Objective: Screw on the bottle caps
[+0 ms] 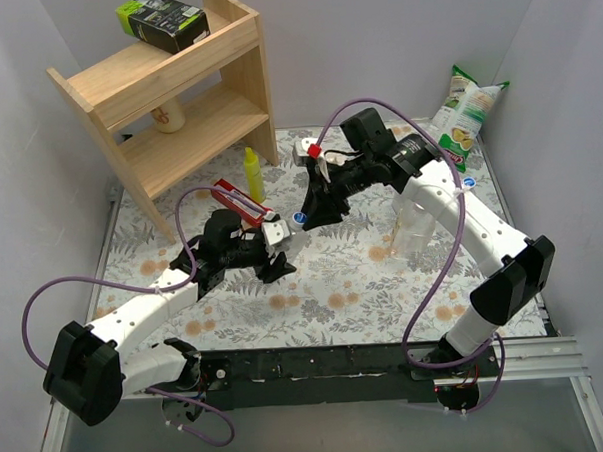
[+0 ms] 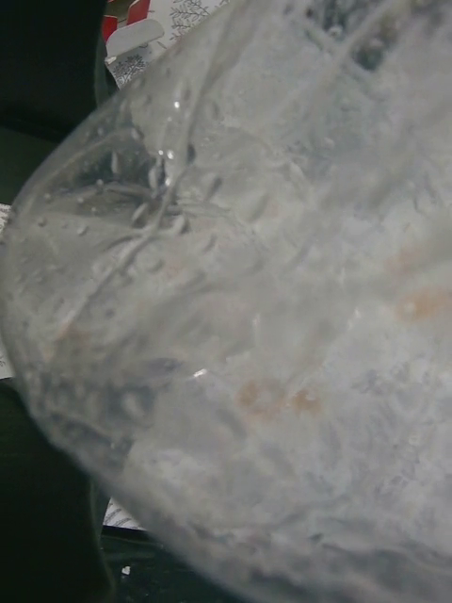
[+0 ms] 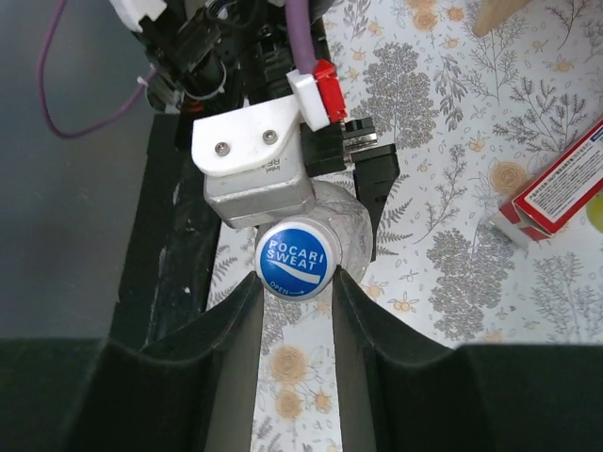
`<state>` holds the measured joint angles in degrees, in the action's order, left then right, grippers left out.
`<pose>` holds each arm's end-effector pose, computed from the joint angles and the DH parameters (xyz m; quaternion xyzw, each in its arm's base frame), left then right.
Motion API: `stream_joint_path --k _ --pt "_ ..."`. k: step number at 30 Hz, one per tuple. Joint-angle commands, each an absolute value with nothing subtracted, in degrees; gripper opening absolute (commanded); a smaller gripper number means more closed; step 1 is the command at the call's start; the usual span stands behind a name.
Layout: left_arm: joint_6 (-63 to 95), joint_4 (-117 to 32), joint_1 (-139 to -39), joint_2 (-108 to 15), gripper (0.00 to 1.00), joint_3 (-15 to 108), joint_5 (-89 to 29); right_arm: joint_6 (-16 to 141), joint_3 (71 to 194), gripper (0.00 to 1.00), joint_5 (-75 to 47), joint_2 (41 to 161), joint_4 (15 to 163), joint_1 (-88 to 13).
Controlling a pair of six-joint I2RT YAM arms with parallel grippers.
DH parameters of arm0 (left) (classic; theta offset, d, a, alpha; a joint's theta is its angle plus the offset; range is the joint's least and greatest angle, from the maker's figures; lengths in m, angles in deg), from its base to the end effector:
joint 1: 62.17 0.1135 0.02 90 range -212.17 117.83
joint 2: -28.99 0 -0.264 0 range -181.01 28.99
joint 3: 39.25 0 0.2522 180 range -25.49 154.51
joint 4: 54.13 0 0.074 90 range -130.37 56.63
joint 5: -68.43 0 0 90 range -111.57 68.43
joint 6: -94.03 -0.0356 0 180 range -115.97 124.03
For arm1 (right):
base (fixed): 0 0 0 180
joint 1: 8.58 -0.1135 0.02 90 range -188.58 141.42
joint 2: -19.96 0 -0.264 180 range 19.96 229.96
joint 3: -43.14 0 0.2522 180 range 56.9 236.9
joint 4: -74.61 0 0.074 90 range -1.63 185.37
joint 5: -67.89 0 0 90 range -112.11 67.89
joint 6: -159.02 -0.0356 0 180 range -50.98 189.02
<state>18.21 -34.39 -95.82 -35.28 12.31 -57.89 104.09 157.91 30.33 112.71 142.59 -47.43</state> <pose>0.1865 -0.1495 0.2407 0.2887 0.7955 -0.4352 0.3074 0.2416 0.2309 0.4030 -0.6324 0.5649 0.4205 0.3227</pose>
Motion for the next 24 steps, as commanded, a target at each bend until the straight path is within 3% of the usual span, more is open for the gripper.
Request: stream_joint_path --k 1,3,11,14,16,19,20,21,24 --pt "24.2 -42.2 -96.1 -32.5 0.0 12.8 -58.2 88.5 153.4 0.28 37.4 110.1 132.4 -48.0" --pt "25.6 -42.3 -96.1 -31.9 0.0 12.8 -60.0 84.4 149.7 0.41 37.1 108.8 125.9 -48.0" --pt "27.1 -41.4 -96.1 -31.9 0.0 13.4 -62.3 72.6 141.0 0.58 37.4 105.5 109.9 -48.0" --pt "27.9 -41.4 -96.1 -32.2 0.0 13.4 -62.7 71.4 140.2 0.45 39.1 105.7 107.3 -48.0" --pt "28.4 -41.5 -96.1 -32.6 0.02 13.4 -62.8 71.2 140.5 0.27 39.9 106.1 106.3 -48.0" --pt "29.5 -41.2 -96.1 -33.0 0.46 13.1 -60.3 72.8 142.0 0.12 40.5 106.7 108.0 -47.5" --pt "30.7 -41.2 -96.1 -32.6 0.76 12.5 -56.7 74.1 143.3 0.11 39.7 107.0 111.8 -47.3" --pt "31.0 -41.3 -96.0 -32.4 0.98 11.9 -55.2 78.3 144.3 0.09 38.9 107.1 114.2 -46.9" --pt "30.1 -38.9 -95.8 -31.7 0.98 10.2 -47.7 90.4 148.8 0.07 34.4 108.1 127.9 -45.8"
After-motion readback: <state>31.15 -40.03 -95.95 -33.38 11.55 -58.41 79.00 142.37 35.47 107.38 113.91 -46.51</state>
